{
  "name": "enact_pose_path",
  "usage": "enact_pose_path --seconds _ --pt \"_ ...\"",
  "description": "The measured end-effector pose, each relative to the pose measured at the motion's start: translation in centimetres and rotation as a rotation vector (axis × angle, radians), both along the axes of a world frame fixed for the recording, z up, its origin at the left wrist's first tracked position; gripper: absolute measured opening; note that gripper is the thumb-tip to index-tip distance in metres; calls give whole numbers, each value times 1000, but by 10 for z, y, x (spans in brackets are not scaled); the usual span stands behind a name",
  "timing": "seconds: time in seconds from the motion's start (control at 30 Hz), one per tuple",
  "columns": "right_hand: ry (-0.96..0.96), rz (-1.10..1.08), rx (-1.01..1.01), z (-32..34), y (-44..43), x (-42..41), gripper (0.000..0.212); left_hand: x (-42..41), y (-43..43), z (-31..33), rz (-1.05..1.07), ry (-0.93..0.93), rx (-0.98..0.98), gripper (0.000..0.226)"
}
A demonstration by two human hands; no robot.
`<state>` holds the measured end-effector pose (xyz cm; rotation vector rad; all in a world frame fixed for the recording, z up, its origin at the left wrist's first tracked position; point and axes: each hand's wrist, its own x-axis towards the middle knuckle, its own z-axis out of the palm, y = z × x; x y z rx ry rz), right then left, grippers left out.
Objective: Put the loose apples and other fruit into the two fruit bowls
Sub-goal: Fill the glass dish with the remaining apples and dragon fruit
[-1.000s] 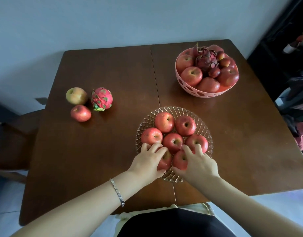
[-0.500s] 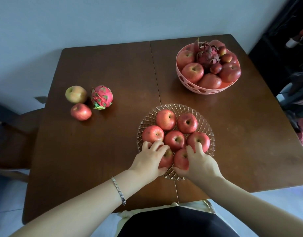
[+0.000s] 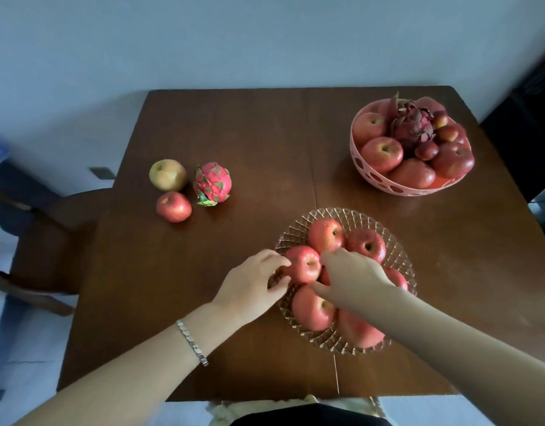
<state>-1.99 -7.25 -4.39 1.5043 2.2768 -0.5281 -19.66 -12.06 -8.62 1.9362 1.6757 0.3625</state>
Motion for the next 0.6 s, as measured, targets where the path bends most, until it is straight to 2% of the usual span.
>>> enact_pose_path --seconds 0.13,0.3,0.4,0.5,0.6 --pt "181 141 -60 12 42 -60 39 -78 25 8 256 86 20 24" --pt "311 211 -72 9 84 -150 30 -173 66 5 583 142 -49 56" --pt "372 220 -13 0 105 -207 29 -201 87 -11 557 202 -157 71" --pt "420 223 49 -10 132 -259 36 -210 97 -29 462 283 -200 75" --pt "296 304 52 -23 163 -308 56 -218 103 -45 467 251 -184 74"
